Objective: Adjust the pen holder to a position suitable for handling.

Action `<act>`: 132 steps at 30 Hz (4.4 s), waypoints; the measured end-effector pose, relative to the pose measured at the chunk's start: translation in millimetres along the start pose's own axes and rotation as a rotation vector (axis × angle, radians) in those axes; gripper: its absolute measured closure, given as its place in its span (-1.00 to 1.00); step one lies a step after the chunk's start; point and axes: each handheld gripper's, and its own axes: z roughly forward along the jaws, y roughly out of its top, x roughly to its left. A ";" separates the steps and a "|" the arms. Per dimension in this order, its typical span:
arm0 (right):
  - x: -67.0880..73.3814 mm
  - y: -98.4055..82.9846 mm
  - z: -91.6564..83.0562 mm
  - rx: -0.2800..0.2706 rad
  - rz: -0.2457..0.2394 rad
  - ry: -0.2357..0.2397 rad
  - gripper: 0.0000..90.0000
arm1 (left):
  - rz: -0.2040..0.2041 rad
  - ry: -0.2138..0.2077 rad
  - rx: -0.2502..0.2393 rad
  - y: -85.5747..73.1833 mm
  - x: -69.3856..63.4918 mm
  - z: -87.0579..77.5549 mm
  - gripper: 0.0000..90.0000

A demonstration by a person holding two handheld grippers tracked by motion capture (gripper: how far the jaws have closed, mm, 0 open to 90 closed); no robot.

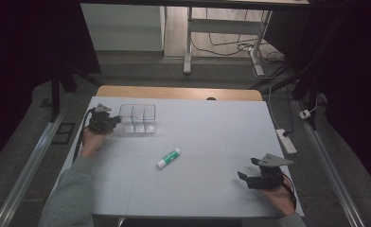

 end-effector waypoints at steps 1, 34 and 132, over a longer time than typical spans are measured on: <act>0.0 0.0 0.1 0.000 0.000 0.001 -0.59 | 0.011 -0.002 0.003 1.2 -3.0 1.1 0.98; 0.3 -0.5 -1.0 -0.004 0.003 0.007 -0.58 | 0.065 -0.040 0.017 13.7 -40.2 21.3 0.97; 3.5 1.2 -5.8 -0.011 -0.011 0.001 -0.58 | 0.202 -0.184 0.015 37.9 -119.9 -11.2 0.27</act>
